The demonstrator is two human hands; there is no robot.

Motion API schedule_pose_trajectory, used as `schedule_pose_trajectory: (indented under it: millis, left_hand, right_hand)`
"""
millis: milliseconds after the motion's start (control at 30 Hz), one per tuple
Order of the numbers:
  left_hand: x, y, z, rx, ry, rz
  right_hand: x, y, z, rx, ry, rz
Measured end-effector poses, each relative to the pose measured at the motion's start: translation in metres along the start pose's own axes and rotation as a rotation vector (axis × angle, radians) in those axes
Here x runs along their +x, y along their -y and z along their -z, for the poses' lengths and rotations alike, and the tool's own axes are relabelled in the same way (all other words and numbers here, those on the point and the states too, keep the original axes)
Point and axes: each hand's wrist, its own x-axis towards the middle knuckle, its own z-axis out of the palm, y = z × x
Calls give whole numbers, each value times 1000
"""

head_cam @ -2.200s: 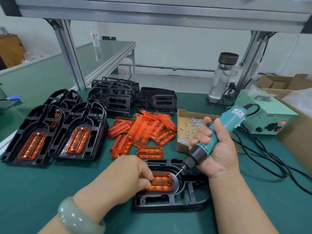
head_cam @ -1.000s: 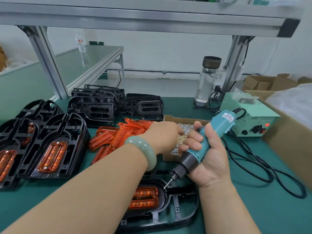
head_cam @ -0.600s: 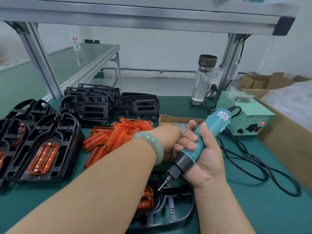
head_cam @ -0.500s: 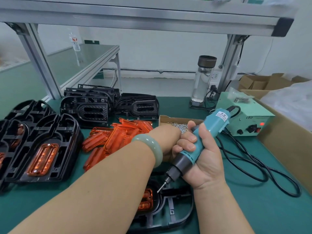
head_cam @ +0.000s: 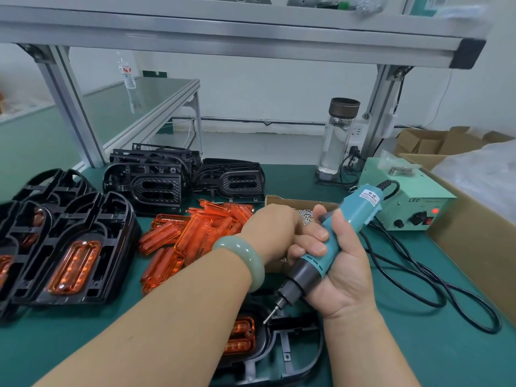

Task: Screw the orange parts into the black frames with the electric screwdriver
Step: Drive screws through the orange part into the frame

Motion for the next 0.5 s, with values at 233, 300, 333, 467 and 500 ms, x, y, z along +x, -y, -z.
schedule_pose_trajectory:
  millis: [233,300,333,467,500]
  left_hand:
    - [-7,-1,10,-442,-79,135]
    - [-10,0,12,-628,-119,208]
    - [-14,1,15,-745,-145,238]
    - [-43,7,30,-1033,-262,281]
    - [-53,10,33,-1070,-277,291]
  right_hand:
    - [-2,0,0,-7,15,13]
    - [-2,0,0,-19,9,17]
    - [-2,-1,0,-24,6,17]
    - [-2,-2,0,-40,-15,19]
    - [-3,-3,0,-40,-14,17]
